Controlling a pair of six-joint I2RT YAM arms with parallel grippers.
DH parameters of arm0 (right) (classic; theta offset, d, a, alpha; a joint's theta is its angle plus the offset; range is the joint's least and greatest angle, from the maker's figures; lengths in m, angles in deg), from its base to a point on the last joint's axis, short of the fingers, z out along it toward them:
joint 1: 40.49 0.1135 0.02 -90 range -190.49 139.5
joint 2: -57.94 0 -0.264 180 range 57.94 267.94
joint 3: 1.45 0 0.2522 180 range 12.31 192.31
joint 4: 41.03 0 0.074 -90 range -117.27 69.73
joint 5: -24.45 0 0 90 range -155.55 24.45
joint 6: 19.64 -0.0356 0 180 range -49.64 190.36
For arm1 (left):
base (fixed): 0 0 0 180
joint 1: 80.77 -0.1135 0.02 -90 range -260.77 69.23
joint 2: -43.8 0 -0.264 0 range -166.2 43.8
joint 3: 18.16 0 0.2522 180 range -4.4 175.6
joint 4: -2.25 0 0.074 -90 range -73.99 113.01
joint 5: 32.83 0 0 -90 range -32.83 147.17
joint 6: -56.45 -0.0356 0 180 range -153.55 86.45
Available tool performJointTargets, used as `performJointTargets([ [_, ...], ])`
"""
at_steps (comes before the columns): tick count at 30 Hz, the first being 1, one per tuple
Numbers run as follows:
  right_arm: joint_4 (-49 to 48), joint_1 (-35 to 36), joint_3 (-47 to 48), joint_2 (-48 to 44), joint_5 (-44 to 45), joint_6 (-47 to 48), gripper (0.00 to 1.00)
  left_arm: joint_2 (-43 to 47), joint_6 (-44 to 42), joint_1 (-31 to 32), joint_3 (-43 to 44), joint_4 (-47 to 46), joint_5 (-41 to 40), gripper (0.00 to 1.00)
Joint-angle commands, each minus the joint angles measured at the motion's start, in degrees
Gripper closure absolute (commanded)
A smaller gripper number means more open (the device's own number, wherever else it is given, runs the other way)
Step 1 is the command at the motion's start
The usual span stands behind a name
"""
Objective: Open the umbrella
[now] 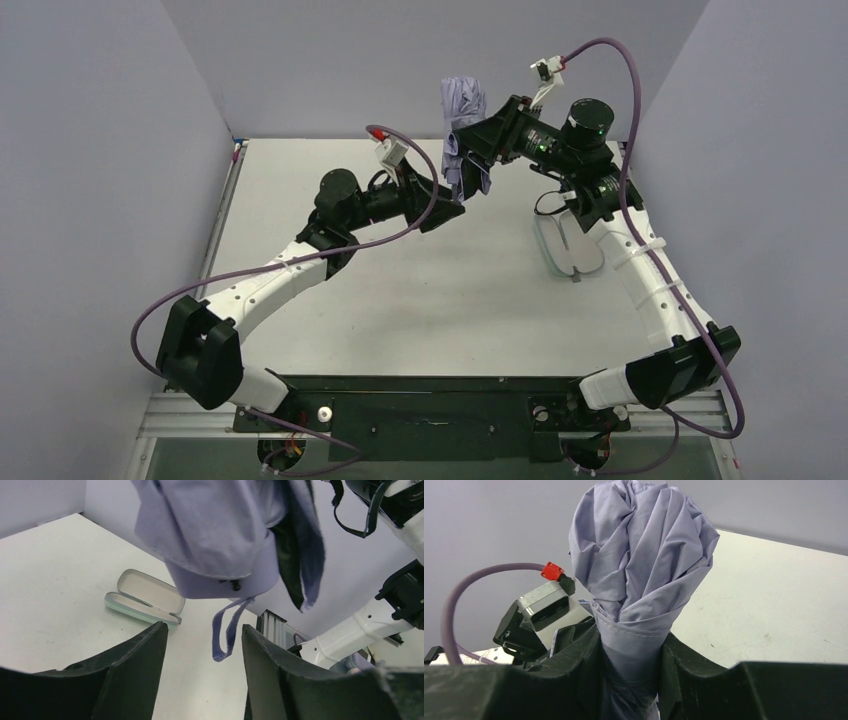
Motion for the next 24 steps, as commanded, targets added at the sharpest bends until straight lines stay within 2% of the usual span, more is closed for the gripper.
performJointTargets([
  [1, -7.82, -0.52, 2.61, -3.31, 1.39, -1.80, 1.00, -0.80, 2.91, 0.22, 1.72, -5.75, -1.03, 0.52],
  [3, -9.27, -0.81, 3.48, -2.93, 1.80, -2.31, 1.00, -0.90, 2.74, 0.33, 1.89, -5.80, -0.35, 0.66],
  [4, -9.58, -0.85, 4.34, -2.59, 2.08, -2.37, 1.00, -0.98, 2.59, 0.45, 1.99, -5.64, 0.09, 0.77],
  [6, -10.16, -1.20, 5.57, -1.93, 2.63, -2.50, 1.00, -1.03, 1.98, 0.68, 2.12, -5.10, 0.75, 0.91],
  [8, -10.48, -1.77, 6.97, -1.22, 3.04, -2.60, 1.00, -0.87, 0.93, 1.04, 2.15, -4.27, 1.18, 1.00],
  [15, -12.04, -5.62, 12.22, 1.99, 3.45, -3.79, 1.00, 0.02, -2.99, 2.89, -0.70, -2.11, 1.88, 1.00],
  [24, -15.32, -7.45, 13.66, 3.16, 3.88, -4.66, 1.00, 0.30, -7.20, 4.43, -1.72, 2.17, 3.63, 1.00],
])
